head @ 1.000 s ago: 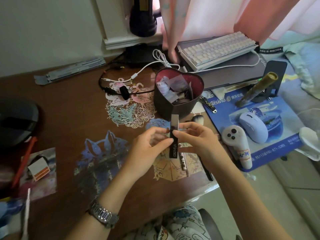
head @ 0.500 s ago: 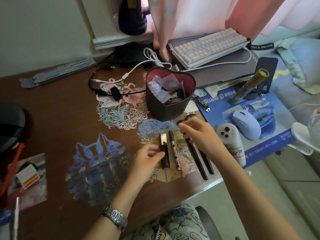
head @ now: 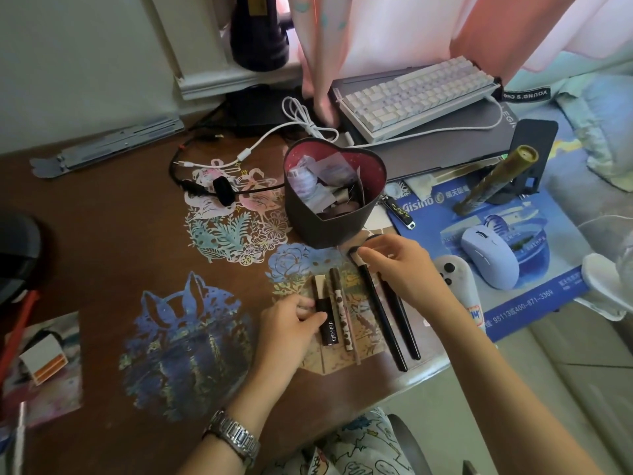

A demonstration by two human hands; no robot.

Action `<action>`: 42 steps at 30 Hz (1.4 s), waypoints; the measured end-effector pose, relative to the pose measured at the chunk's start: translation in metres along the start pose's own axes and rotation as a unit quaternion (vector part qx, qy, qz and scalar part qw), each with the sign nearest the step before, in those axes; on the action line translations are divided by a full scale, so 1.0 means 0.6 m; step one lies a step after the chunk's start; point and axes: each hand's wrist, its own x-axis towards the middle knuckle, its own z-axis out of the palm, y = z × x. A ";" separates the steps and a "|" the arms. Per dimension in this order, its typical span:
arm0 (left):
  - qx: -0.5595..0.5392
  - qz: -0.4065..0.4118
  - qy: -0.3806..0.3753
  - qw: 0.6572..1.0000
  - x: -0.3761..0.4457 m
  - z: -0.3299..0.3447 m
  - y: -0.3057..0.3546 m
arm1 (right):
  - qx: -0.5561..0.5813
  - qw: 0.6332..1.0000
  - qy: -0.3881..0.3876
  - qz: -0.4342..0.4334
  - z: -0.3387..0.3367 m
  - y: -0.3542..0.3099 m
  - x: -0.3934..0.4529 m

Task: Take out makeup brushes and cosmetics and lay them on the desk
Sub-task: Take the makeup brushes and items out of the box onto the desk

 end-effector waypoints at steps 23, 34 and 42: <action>0.488 0.115 0.129 0.856 -0.052 -0.199 0.212 | -0.394 0.895 0.025 -0.209 -0.093 -0.166 0.017; 0.500 0.217 0.263 0.796 -0.047 -0.244 0.147 | -0.392 0.822 0.125 -0.394 0.000 -0.192 0.051; 0.537 0.217 0.343 0.740 -0.111 -0.208 0.046 | -0.312 0.791 0.221 -0.478 0.046 -0.116 -0.023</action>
